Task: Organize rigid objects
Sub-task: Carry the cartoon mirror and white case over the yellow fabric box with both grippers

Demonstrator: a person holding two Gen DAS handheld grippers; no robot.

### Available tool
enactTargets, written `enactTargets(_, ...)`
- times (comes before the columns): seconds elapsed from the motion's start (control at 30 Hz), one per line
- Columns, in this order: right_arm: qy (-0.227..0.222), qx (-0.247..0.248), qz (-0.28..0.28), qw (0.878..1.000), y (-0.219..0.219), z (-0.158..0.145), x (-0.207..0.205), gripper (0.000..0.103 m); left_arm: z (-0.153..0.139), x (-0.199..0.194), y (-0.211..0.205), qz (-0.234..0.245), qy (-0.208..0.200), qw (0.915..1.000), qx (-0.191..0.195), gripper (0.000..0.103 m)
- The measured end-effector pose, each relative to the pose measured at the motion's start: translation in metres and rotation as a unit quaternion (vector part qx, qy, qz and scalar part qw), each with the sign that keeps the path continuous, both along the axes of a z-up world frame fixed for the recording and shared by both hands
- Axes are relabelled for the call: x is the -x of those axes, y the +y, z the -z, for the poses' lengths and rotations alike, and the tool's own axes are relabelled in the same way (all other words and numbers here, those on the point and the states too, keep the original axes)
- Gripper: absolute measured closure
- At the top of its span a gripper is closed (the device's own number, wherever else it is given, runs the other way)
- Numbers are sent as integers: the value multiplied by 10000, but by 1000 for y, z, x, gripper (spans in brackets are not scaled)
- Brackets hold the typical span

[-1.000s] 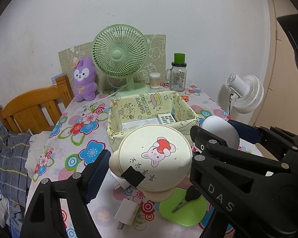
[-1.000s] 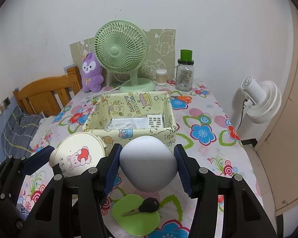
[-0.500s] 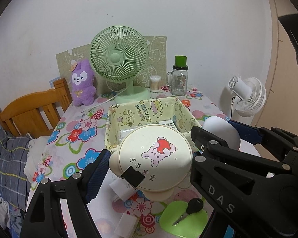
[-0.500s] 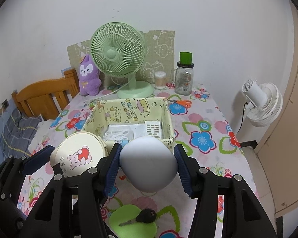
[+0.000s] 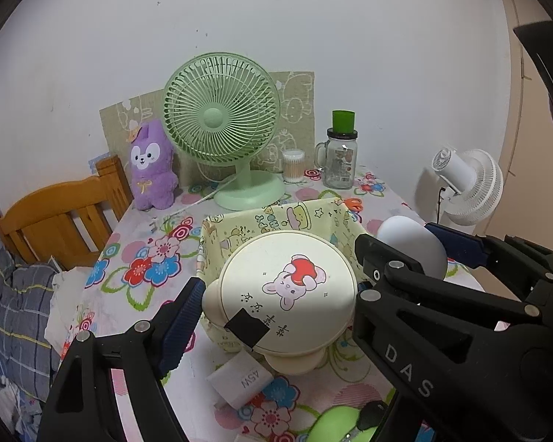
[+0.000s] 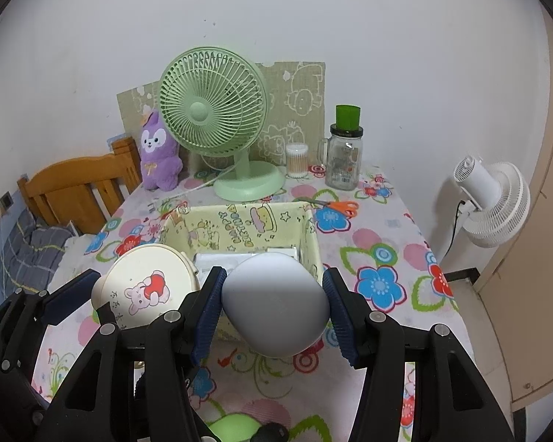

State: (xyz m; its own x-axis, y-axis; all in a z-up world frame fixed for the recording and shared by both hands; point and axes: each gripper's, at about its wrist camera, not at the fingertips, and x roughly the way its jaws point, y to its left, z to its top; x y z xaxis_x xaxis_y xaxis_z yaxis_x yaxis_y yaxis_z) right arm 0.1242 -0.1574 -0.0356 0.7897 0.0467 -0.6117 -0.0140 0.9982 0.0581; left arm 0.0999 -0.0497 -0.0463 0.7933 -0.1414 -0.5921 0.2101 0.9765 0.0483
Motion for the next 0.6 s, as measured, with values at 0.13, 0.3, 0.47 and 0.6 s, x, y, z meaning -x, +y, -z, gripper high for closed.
enactTargets(0.13,19,-27,-2,10000,-1,1,-11,46,-1,-11,0,-5,5,10000,-26,20)
enactTargets(0.3,-8,-41,-6,10000,0,0,-28,46,-2,-26,0,-25,-25,10000,-52,20)
enactTargets(0.47,23,-26,5,10000,0,3,-43,46,1,-42,-1,-31,12,10000,-50,20)
enactTargets(0.6,73,-22,5,10000,0,7,-55,46,5,-54,0,-32,64,10000,-37,20)
